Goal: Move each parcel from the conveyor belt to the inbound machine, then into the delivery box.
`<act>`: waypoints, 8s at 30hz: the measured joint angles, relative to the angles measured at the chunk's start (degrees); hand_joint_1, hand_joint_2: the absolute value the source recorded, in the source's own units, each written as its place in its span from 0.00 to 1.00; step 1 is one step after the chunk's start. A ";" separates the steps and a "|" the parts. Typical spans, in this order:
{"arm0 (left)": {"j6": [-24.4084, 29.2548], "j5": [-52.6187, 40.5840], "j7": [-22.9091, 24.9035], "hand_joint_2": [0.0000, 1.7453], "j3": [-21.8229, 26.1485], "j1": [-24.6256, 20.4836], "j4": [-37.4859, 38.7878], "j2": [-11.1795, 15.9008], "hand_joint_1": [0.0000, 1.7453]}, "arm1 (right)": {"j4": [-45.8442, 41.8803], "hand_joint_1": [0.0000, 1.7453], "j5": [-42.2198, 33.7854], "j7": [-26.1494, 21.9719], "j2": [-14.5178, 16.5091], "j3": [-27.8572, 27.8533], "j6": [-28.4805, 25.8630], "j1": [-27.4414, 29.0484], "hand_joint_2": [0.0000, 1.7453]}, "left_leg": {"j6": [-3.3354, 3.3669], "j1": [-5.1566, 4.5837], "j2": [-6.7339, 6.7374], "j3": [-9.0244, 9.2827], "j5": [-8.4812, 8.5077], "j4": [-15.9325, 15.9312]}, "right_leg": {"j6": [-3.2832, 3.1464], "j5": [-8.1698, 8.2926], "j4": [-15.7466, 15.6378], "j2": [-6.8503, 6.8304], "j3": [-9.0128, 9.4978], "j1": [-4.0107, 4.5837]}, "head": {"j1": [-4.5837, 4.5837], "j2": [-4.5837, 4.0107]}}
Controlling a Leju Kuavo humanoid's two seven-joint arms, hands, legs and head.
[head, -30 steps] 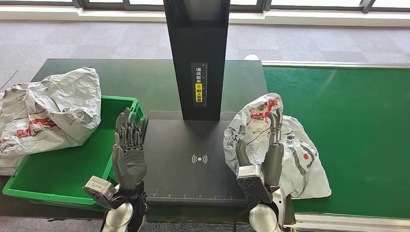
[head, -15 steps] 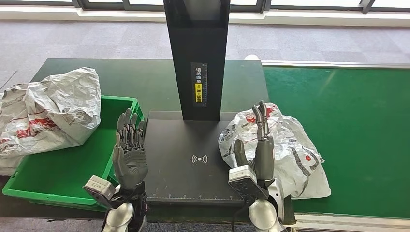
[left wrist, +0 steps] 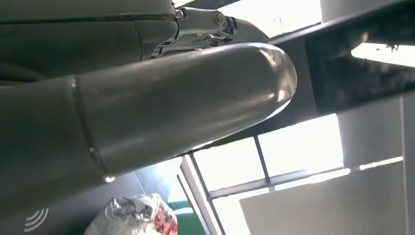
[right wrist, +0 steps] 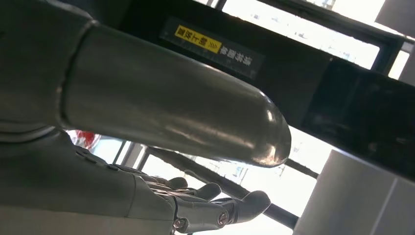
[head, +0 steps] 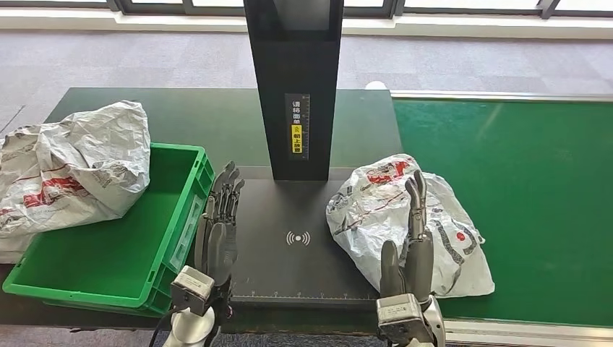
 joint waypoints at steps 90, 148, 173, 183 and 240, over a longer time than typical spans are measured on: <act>-5.46 -16.42 40.20 1.00 -64.68 -37.40 55.23 -5.95 0.00 | -9.43 0.00 -2.12 -0.50 -1.70 3.69 7.85 -9.59 1.00 | 0.12 -0.07 -0.21 0.00 0.19 0.02 | 0.15 0.19 0.00 -0.19 0.16 -0.08 | -0.03 0.00; 35.18 -25.98 4.73 1.00 5.64 -22.84 38.37 -4.85 1.00 | -7.75 0.00 -3.01 -0.50 -2.15 3.72 4.15 -6.65 1.00 | 0.05 -0.04 -0.06 -0.17 0.37 -0.01 | 0.12 0.27 0.07 -0.05 -0.14 -0.05 | -0.02 0.00; 29.46 -31.19 6.89 1.00 19.49 -16.29 32.35 -3.01 0.00 | -7.70 0.00 -4.66 -0.51 -6.26 4.69 1.17 -4.73 1.00 | 0.05 -0.04 -0.14 -0.27 0.37 -0.01 | 0.11 0.25 0.05 -0.11 -0.19 -0.05 | -0.02 0.00; 25.44 -28.24 5.06 1.00 17.99 -16.50 33.73 -3.07 0.00 | -7.68 0.00 -4.43 -0.51 -6.58 4.90 -0.21 -4.25 1.00 | 0.04 -0.04 -0.15 -0.28 0.36 0.00 | 0.11 0.24 0.05 -0.11 -0.21 -0.05 | -0.02 0.00; 15.72 -67.32 26.34 1.00 -9.56 -18.20 50.27 -2.67 1.00 | -8.55 0.00 -1.76 -0.50 -6.56 5.05 4.98 -0.89 1.00 | 0.10 -0.04 -0.28 1.29 -0.28 -0.01 | 0.16 -0.40 -0.05 -0.28 1.47 -0.07 | -0.02 0.00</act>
